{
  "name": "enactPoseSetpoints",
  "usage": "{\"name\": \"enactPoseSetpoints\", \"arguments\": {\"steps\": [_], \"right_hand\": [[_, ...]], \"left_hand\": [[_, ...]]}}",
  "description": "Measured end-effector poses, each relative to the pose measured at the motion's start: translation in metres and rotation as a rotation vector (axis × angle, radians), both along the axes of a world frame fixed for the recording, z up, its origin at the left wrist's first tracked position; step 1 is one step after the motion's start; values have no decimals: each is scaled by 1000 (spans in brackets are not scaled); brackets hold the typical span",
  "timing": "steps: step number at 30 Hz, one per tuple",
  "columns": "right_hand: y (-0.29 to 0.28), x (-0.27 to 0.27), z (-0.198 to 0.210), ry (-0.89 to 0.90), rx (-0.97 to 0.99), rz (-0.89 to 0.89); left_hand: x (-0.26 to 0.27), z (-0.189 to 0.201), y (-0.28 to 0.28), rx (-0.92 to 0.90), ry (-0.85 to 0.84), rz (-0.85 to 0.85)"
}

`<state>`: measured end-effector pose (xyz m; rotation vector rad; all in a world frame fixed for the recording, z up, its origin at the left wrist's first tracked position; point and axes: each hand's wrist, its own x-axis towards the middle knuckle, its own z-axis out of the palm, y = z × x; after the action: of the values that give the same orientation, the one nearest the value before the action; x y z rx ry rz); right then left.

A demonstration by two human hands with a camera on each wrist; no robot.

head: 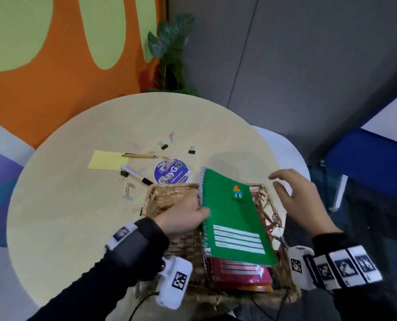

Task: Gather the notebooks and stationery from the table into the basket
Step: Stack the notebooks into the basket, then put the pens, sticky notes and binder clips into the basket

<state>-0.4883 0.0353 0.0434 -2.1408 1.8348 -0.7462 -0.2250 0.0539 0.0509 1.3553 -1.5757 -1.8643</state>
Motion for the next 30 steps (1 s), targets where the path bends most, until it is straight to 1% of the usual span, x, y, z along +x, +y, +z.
{"name": "enactPoseSetpoints", "arguments": {"steps": [1,3,5,7,9,13,15,17,19,21,24,26,28,30], "right_hand": [[7,-3,-1,-32,-5,-38],[17,-8,-3,-84,-18,-83],[24,-11,-7,-111,-19,-107],[28,-12,-12,-121,1,-112],[29,-10,-15,-125,13,-94],[24,-1,-18,-138,63,-55],[19,7,-20,-144,104,-42],[12,17,-19,-140,138,-32],[2,30,-16,-143,170,-23],[-16,48,-9,-151,192,-5],[-56,88,3,-102,183,82],[-89,120,5,-71,180,156],[-125,154,0,-26,181,231],[-160,188,-11,45,212,298]], "left_hand": [[-11,-11,-1,50,-16,-14],[-30,-33,-2,110,-115,-42],[-40,-54,-3,203,-236,-104],[-45,-65,-1,215,-406,-189],[-46,-71,3,100,-571,-294],[-42,-69,3,-128,-767,-438],[-36,-56,-3,-231,-828,-429],[-19,-37,-15,-324,-813,-374],[8,-24,-36,-422,-760,-245],[45,-20,-61,-477,-719,-104],[101,-38,-103,-460,-823,-29],[128,-59,-125,-409,-925,-71],[142,-81,-138,-392,-1001,-199],[149,-102,-147,-422,-1058,-328]]}}
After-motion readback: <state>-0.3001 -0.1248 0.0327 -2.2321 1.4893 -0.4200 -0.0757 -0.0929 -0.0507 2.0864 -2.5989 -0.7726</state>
